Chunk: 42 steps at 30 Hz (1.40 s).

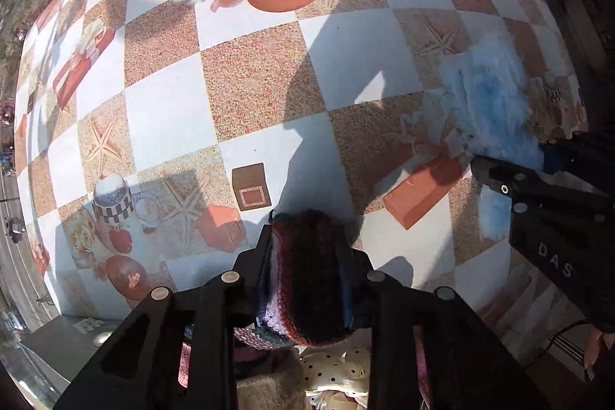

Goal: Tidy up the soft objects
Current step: 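Grasp the striped knit hat with the left gripper while the right grasps the fluffy scarf, then carry the striped hat and fluffy scarf over the white box with both grippers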

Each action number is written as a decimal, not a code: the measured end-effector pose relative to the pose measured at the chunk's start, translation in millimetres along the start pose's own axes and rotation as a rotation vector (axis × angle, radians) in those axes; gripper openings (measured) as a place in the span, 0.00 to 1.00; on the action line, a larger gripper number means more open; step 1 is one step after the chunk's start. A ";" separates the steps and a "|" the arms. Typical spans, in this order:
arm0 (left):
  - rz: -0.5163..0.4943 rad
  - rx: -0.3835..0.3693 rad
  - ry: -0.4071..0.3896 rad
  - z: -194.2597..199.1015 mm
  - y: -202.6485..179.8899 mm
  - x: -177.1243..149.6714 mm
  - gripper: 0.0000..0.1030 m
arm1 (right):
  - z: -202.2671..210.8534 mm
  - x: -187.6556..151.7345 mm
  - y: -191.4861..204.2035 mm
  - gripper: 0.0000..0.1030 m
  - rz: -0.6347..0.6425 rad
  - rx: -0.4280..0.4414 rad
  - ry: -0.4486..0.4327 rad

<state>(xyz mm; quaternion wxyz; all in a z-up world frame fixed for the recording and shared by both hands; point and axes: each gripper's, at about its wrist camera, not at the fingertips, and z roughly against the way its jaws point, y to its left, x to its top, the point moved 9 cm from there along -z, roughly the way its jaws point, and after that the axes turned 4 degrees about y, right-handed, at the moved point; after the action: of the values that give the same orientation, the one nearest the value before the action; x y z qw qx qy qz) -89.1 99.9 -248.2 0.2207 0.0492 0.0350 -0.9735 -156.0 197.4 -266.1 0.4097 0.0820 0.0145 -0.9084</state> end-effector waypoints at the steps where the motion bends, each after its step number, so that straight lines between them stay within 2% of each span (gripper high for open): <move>1: 0.020 -0.011 -0.025 8.4 3.1 -0.9 0.28 | 3.4 -3.8 -3.4 0.27 -0.031 0.040 0.004; 3: 0.055 -0.020 -0.076 28.6 11.2 -5.5 0.28 | 18.4 -9.4 -10.6 0.26 -0.071 0.124 -0.022; 7: 0.053 -0.040 -0.166 74.4 13.6 -28.9 0.29 | 62.1 -36.5 -24.7 0.26 -0.091 0.159 -0.094; 10: 0.011 -0.047 -0.204 106.2 -0.1 -59.8 0.29 | 95.9 -42.6 -28.3 0.26 -0.104 0.189 -0.137; 12: -0.030 -0.052 -0.222 122.1 -6.2 -84.1 0.29 | 114.4 -63.8 -30.3 0.26 -0.111 0.197 -0.166; 14: -0.083 -0.053 -0.228 131.2 -17.0 -109.7 0.29 | 131.8 -84.4 -20.9 0.26 -0.133 0.218 -0.182; 19: -0.203 0.013 -0.225 140.3 -25.1 -176.2 0.29 | 158.3 -136.9 4.4 0.26 -0.164 0.243 -0.205; 23: -0.238 0.001 -0.209 142.1 -21.6 -218.1 0.29 | 161.5 -173.8 38.6 0.26 -0.149 0.256 -0.187; 25: -0.244 0.017 -0.206 140.7 -17.5 -233.1 0.29 | 159.0 -188.4 60.4 0.26 -0.119 0.270 -0.170; 28: -0.218 0.032 -0.224 144.3 -4.3 -241.9 0.29 | 156.3 -199.5 98.6 0.26 -0.057 0.278 -0.142; 32: -0.129 0.038 -0.284 159.0 24.2 -245.8 0.29 | 155.0 -199.3 139.5 0.26 0.051 0.263 -0.118; 42: 0.085 0.029 -0.318 164.4 84.8 -273.9 0.29 | 149.3 -187.7 193.4 0.26 0.205 0.224 -0.093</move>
<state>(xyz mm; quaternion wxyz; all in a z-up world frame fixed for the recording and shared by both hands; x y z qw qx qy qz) 180.4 125.5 -58.5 0.2635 -0.1007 -0.0166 -0.9592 90.1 194.3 -80.7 0.4889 0.0862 -0.1141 -0.8605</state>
